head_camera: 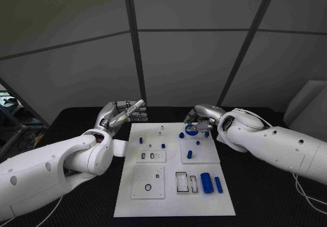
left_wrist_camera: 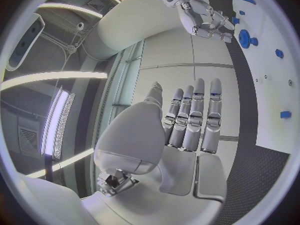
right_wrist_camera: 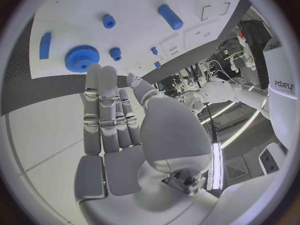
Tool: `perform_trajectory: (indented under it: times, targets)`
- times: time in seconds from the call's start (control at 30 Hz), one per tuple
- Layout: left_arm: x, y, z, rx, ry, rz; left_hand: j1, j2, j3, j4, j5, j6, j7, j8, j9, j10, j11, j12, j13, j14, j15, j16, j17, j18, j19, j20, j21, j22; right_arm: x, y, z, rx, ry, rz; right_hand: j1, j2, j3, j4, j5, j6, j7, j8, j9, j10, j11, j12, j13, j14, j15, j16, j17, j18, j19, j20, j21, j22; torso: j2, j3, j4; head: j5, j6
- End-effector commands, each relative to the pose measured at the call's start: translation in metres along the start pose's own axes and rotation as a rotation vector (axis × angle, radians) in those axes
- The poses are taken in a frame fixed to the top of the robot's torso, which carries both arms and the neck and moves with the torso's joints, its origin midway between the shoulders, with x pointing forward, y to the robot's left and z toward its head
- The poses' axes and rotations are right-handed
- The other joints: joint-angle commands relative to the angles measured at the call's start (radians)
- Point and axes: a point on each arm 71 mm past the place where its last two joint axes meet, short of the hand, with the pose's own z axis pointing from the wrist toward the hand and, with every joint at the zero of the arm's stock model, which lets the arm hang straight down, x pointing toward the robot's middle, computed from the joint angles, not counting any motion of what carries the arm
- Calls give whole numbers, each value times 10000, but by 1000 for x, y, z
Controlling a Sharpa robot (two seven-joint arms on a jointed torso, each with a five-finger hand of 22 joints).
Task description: Assemble the parts on the task board
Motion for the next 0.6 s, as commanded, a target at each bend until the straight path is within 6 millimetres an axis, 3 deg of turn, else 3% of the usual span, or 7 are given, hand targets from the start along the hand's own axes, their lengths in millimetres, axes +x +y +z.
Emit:
perform_trajectory:
  times: [0.03, 0.33, 0.6]
  targets:
    - [5, -2, -1, 67, 384, -93, -18, -109, -24, -43, 1, 40, 29, -56, -9, 40, 59, -49, -12, -50, 31, -68, 17, 518, 56, 0, -54, -14, 1, 1, 2, 353, 308, -1037, -5, -109, 69, 70, 53, -12, 24, -42, -5, -142, -7, -33, 10, 400, 28, 915, 915, 102, 5, 33, 289, 183, 190, -19, 22, -45, -19]
    - [5, -1, 0, 37, 441, -122, -65, -120, -49, -35, -14, 34, 62, -115, -8, 26, 83, -124, -13, -67, 47, -151, 44, 518, 118, 5, -49, -23, 3, 8, 5, 249, 479, -1209, 91, -186, 91, 188, 26, -205, -8, -46, -7, -518, 38, -25, 24, 273, 58, 2209, 2243, 103, -217, 97, 850, 546, 302, -13, 33, -71, -68]
    - [5, -1, -1, 18, 493, -148, -88, -119, -59, -28, -18, 29, 76, -140, -9, 20, 93, -154, -13, -68, 54, -182, 57, 517, 143, 7, -47, -26, 5, 13, 8, 173, 583, -1299, 144, -175, 150, 257, 37, -217, -24, -38, -1, -489, 35, -14, 35, 322, 59, 3087, 3185, 109, -286, 107, 1212, 773, 325, -23, 47, -87, -148]
